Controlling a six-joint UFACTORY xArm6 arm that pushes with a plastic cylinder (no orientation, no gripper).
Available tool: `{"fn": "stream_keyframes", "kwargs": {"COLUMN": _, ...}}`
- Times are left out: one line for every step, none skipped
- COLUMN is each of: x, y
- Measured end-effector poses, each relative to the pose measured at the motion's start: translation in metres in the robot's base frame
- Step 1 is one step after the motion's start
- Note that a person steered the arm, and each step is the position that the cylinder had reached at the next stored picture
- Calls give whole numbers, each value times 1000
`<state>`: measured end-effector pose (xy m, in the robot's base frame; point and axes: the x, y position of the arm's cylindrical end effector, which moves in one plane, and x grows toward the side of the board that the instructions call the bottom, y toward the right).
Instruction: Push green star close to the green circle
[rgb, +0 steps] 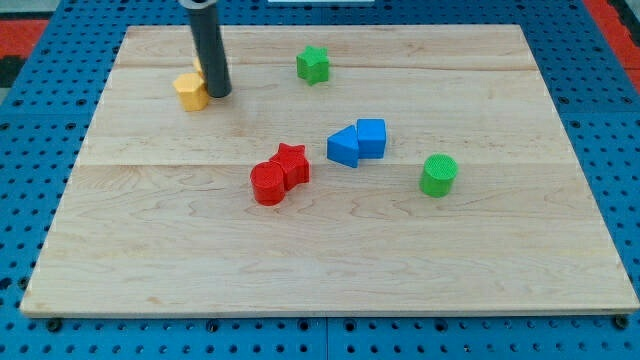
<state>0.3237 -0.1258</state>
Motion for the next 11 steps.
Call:
{"fn": "stream_keyframes", "kwargs": {"x": 5, "y": 123}}
{"fn": "stream_keyframes", "kwargs": {"x": -26, "y": 65}}
{"fn": "stream_keyframes", "kwargs": {"x": -76, "y": 42}}
{"fn": "stream_keyframes", "kwargs": {"x": -57, "y": 149}}
{"fn": "stream_keyframes", "kwargs": {"x": 15, "y": 212}}
{"fn": "stream_keyframes", "kwargs": {"x": -33, "y": 161}}
{"fn": "stream_keyframes", "kwargs": {"x": 4, "y": 161}}
{"fn": "stream_keyframes", "kwargs": {"x": 43, "y": 216}}
{"fn": "stream_keyframes", "kwargs": {"x": 55, "y": 278}}
{"fn": "stream_keyframes", "kwargs": {"x": 90, "y": 276}}
{"fn": "stream_keyframes", "kwargs": {"x": 63, "y": 294}}
